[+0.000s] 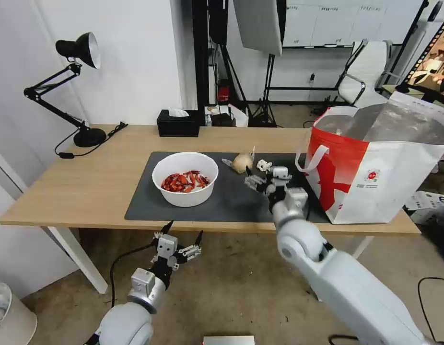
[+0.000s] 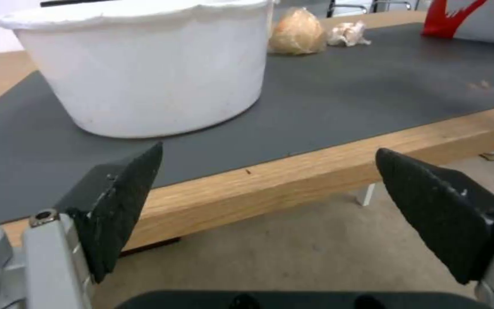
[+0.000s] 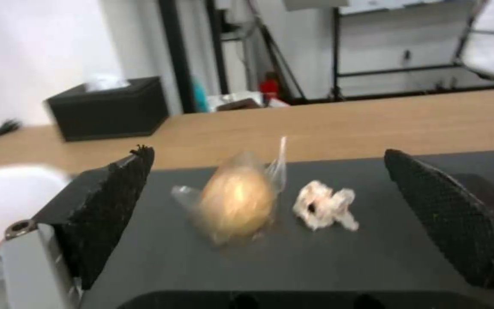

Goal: Pick up the trash from the table and place it into the takeout bag.

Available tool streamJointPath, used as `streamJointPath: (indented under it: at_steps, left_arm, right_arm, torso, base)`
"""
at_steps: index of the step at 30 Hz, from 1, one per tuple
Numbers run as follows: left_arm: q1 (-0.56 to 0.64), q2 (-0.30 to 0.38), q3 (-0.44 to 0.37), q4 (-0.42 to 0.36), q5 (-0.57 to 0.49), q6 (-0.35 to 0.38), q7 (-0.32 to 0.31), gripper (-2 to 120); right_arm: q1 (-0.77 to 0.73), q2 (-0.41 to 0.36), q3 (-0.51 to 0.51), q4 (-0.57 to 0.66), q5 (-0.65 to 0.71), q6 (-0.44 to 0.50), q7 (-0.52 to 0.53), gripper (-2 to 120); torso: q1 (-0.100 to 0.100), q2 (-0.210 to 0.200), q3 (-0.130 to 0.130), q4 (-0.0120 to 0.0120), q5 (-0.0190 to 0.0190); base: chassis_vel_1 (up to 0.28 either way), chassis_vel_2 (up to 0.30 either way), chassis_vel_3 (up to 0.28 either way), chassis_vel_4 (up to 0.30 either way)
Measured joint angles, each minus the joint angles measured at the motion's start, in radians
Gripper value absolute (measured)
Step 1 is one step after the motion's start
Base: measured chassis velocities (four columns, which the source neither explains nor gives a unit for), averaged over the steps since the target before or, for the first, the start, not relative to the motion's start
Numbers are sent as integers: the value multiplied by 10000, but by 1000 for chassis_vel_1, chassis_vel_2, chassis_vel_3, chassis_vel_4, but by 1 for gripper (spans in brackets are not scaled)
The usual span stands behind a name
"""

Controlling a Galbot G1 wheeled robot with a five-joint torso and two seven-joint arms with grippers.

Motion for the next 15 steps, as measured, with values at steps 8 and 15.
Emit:
streamJointPath:
  at_steps: [8,15]
  left_arm:
    - [0,-10,6,6,-4,-42,36,100]
    - [-12,10,15,19,-38,-53,42,100]
  right_arm:
    - [1681,710,-432,-1402,1241,-575,1824,100]
    - [2625,1283,-668,-2557,1991,-1128,2882,100]
  torso:
    - [0,0,0,-1,0]
    - [-1,1,0,-1,1]
  base:
    - [0,0,0,0]
    - [0,0,0,0]
